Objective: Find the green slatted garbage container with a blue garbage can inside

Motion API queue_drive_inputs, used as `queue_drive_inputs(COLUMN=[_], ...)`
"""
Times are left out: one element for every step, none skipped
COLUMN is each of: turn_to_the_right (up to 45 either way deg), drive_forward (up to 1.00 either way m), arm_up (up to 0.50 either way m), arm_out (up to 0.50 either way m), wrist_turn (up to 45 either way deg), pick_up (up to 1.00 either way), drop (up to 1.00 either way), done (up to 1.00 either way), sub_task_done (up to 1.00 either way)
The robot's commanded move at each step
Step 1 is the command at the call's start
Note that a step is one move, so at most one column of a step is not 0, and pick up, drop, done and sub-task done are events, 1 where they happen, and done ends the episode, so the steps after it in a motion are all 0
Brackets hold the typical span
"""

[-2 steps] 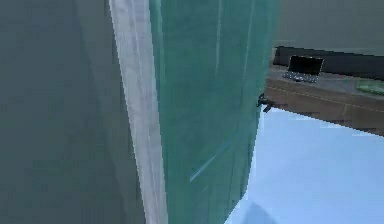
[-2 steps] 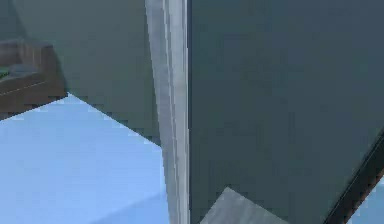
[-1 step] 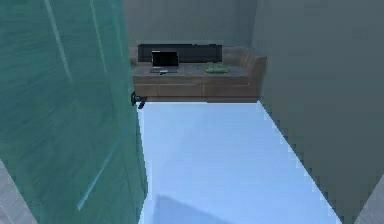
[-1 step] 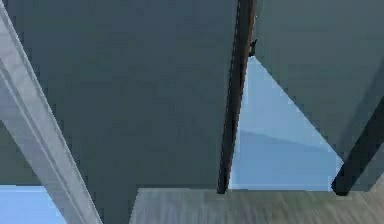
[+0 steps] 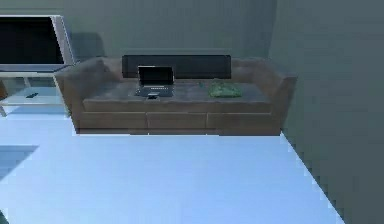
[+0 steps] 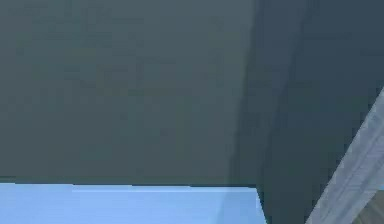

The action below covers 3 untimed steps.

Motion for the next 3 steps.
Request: queue_drive_inputs(turn_to_the_right=[0.0, -39.0, 0.0], drive_forward=[0.45, 0.0, 0.2], arm_up=[0.0, 0.0, 0.0], arm_out=[0.0, 0.0, 0.0], wrist_turn=[0.0, 0.0, 0.0], pick_up=[0.0, 0.0, 0.0], drop=[0.0, 0.0, 0.0], done=[0.0, 0.0, 0.0], sub_task_done=[0.0, 0.0, 0.0])
